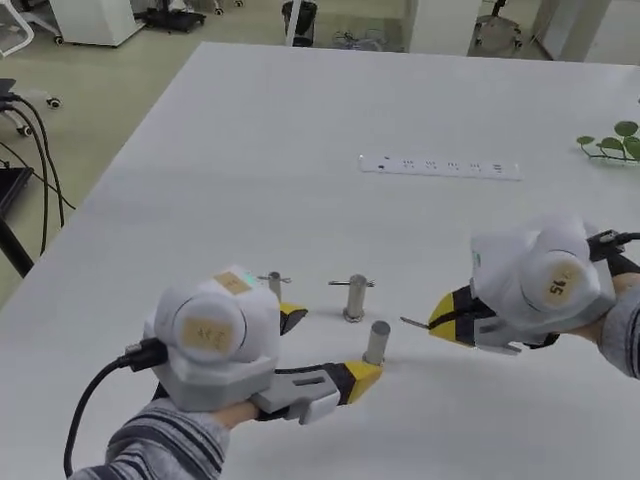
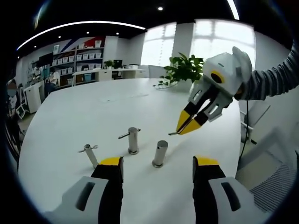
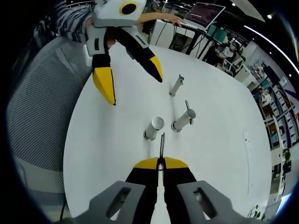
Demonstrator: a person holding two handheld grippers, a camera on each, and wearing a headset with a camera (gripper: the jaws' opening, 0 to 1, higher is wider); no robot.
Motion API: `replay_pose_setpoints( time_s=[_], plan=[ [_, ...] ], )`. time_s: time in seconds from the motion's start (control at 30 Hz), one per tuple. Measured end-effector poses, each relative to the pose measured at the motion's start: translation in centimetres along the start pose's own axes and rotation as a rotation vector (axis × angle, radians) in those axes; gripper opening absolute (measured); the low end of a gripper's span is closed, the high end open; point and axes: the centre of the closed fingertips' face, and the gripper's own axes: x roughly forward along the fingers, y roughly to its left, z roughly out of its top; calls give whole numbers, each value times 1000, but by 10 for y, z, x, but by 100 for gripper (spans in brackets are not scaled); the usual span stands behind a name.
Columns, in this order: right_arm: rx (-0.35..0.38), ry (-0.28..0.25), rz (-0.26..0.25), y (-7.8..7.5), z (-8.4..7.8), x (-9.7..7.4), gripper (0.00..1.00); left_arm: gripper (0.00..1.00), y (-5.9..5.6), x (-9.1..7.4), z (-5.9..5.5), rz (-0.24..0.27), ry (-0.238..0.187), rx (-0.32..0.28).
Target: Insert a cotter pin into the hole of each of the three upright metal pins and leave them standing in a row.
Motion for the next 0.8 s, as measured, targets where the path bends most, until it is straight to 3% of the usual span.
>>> replay_pose_setpoints(
  time_s=[0.37, 0.57, 0.8],
  plan=[
    [-84, -25, 11, 24, 9, -5, 0, 38, -12, -1, 2, -37, -17, -84],
    [-145, -37, -5, 27, 19, -7, 0, 28, -24, -1, 3, -89, -29, -189],
    [-195, -73, -9, 33, 36, -9, 0, 22, -30, -1, 2, -125, -44, -285]
  ],
)
